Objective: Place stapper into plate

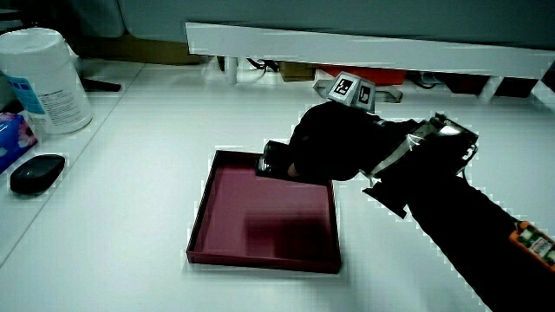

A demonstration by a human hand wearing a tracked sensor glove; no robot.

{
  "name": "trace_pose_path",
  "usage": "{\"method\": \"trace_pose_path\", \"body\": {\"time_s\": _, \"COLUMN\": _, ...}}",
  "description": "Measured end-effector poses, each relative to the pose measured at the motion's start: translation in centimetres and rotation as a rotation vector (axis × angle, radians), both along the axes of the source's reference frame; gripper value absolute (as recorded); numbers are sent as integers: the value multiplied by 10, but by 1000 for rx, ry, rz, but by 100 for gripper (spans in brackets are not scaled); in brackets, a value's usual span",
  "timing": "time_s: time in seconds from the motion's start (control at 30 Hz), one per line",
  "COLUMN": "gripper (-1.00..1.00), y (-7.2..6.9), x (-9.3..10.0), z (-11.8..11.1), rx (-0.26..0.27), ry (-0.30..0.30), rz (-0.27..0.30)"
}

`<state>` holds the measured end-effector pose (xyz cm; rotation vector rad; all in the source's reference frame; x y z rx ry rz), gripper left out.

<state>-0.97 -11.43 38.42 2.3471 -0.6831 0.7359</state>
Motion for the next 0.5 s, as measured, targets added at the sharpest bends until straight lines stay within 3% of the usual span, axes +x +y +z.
{"method": "trace_pose_path", "body": {"time_s": 0.5, "gripper": 0, "y": 22, "x": -31, "z": 69, "rx": -118, "ry": 79, "rz": -75}}
